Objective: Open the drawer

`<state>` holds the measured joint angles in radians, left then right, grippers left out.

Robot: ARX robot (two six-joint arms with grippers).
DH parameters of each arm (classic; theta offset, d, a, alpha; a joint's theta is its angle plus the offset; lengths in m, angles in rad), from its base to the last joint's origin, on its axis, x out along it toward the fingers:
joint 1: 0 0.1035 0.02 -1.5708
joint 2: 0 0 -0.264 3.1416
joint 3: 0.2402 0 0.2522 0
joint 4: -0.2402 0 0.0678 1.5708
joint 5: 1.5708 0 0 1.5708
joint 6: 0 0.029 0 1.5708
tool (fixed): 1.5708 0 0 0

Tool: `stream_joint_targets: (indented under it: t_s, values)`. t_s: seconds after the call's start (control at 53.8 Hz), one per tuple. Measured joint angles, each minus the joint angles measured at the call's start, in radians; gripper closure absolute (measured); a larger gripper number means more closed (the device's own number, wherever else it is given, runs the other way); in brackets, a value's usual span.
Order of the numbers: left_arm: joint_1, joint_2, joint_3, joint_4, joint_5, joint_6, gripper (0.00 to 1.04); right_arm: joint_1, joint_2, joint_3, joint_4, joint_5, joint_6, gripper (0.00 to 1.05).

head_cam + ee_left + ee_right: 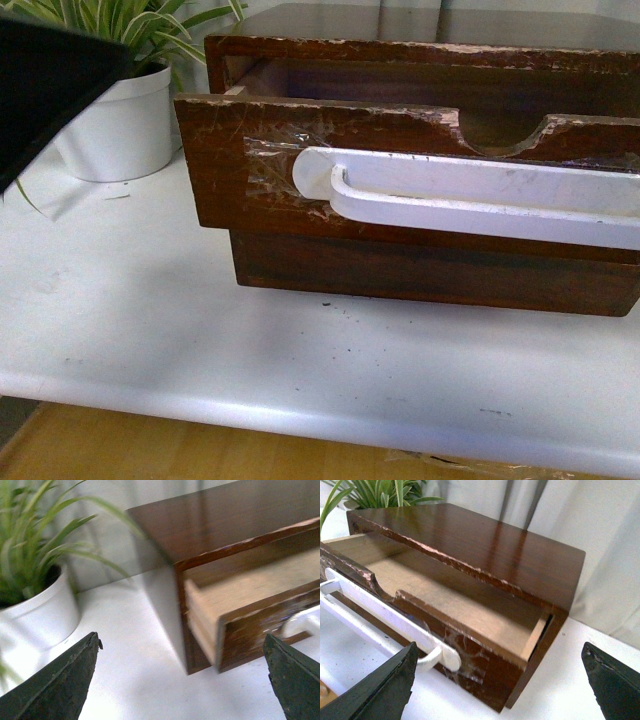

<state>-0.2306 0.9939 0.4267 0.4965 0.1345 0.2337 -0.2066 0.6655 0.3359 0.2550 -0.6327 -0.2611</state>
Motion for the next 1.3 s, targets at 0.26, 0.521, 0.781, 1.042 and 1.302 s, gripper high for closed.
stream_joint_targets:
  t_s: [0.26, 0.521, 0.781, 1.042, 1.302]
  values:
    - [0.059, -0.426, -0.217, -0.243, -0.309, -0.251, 0.06, -0.193, -0.343, -0.204, -0.183, -0.117, 0.139, 0.09]
    - [0.089, -0.653, -0.268, -0.421, -0.412, -0.401, 0.06, -0.240, -0.469, -0.241, -0.249, -0.140, 0.205, 0.09]
    - [0.178, -0.685, -0.309, -0.333, -0.214, -0.349, 0.19, -0.157, -0.536, -0.267, -0.226, 0.130, 0.237, 0.21]
    - [0.227, -0.765, -0.364, -0.330, -0.135, -0.252, 0.73, 0.044, -0.635, -0.313, -0.241, 0.483, 0.245, 0.75]
    - [0.228, -0.862, -0.380, -0.426, -0.134, -0.242, 1.01, 0.202, -0.661, -0.329, -0.256, 0.626, 0.249, 1.04]
